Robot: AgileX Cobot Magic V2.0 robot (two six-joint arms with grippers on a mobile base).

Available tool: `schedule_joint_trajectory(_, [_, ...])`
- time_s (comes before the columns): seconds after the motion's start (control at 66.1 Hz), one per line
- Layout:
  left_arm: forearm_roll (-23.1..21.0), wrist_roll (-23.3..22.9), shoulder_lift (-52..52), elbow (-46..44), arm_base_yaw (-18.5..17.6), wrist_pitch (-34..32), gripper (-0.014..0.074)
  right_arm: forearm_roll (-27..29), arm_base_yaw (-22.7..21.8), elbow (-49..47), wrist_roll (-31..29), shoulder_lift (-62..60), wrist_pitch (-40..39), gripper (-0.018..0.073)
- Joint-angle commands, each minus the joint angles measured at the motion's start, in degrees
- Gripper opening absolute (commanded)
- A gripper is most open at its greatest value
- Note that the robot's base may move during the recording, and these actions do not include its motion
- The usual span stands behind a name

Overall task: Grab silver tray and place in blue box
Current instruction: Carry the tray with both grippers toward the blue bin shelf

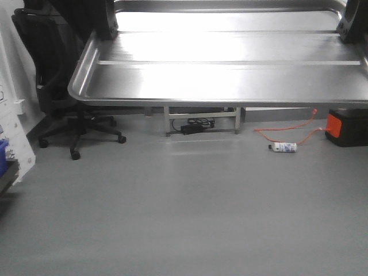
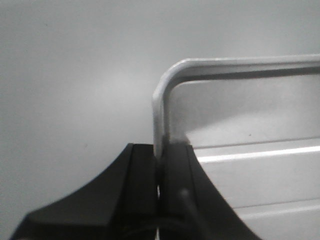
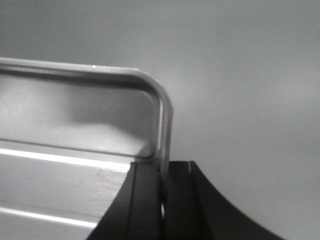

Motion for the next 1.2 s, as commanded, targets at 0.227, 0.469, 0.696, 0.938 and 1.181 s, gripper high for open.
schedule_joint_trajectory(0.227, [4.0,0.6,-2.6,-1.6,0.0,2.1,-0.0105,-5.0,-0.4,-2.1,-0.4,-1.6,-0.1,0.0058])
schedule_joint_trajectory(0.469, [4.0,0.6,-2.6,-1.6,0.0,2.1,-0.0105,-5.0,-0.4,-2.1,-0.4,-1.6,-0.1,0.0058])
schedule_joint_trajectory(0.696, [4.0,0.6,-2.6,-1.6,0.0,2.1,-0.0105,-5.0,-0.4,-2.1,-0.4,-1.6,-0.1,0.0058])
schedule_joint_trajectory(0.938, [4.0,0.6,-2.4,-1.6,0.0,2.1,-0.0105,-5.0,-0.4,-2.1,-0.4,-1.6,-0.1,0.0058])
schedule_joint_trajectory(1.181, [4.0,0.6,-2.1,-1.6,0.0,2.1,-0.0105,-5.0,-0.4,-2.1,-0.4,-1.6,-0.1,0.0058])
